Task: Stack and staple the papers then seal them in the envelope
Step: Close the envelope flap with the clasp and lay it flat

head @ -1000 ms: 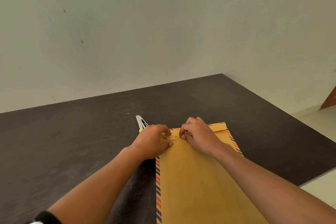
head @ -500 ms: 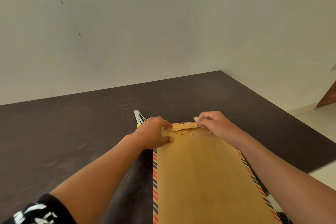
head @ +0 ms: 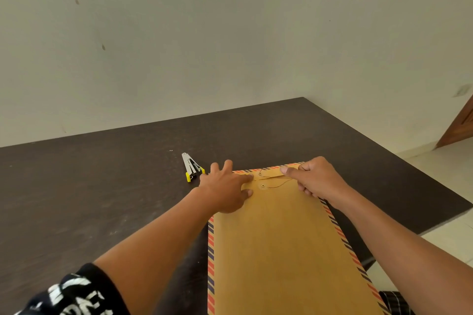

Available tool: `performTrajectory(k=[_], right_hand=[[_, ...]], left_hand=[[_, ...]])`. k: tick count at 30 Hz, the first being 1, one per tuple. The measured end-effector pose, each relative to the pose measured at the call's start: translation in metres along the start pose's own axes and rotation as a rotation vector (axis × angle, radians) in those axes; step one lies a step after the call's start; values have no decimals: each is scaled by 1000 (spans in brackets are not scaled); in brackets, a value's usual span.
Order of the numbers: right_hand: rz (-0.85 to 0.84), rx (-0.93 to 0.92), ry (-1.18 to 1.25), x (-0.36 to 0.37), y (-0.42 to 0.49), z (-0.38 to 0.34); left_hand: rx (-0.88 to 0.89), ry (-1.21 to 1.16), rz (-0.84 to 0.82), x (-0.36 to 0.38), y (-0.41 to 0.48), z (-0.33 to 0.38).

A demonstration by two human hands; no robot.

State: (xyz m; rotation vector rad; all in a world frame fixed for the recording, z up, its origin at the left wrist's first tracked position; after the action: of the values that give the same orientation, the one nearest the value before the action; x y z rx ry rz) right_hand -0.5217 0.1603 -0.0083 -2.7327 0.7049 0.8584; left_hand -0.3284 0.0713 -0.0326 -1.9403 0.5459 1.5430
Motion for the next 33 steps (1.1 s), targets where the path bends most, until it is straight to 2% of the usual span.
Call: performTrajectory(k=[3, 8, 11, 13, 16, 21, 25, 30, 33], right_hand=[[-28, -2, -36, -11, -2, 6], [-435, 184, -237, -13, -22, 30], [-534, 206, -175, -22, -35, 25], [-432, 140, -135, -32, -31, 15], [-189, -2, -187, -35, -15, -1], [-59, -135, -296, 15, -13, -4], [116, -250, -311, 26, -20, -4], [32, -356, -624, 44, -27, -13], [-12, -387, -631, 46, -33, -20]], left_hand=[[-15, -6, 2, 0, 1, 2], [-17, -4, 12, 2, -1, 2], [-16, -5, 11, 2, -1, 3], [-16, -6, 8, 1, -1, 3], [-19, -1, 13, 1, -2, 4], [-29, 20, 48, 5, -5, 4], [-29, 44, 97, 10, -8, 4], [-38, 40, 153, 14, -10, 3], [-62, 7, 197, 16, -12, 2]])
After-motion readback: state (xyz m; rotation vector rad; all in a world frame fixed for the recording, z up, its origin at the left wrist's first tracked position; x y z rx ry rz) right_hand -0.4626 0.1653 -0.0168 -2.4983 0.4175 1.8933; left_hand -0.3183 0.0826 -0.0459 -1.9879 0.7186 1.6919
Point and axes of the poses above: each hand's wrist, its own y-axis towards the middle knuckle, its own x-axis out of the palm, z = x × y, the point moved 9 cm from there along y, towards the middle knuckle, and after that the axes turned 7 degrees about y, right-handed, at the moved point
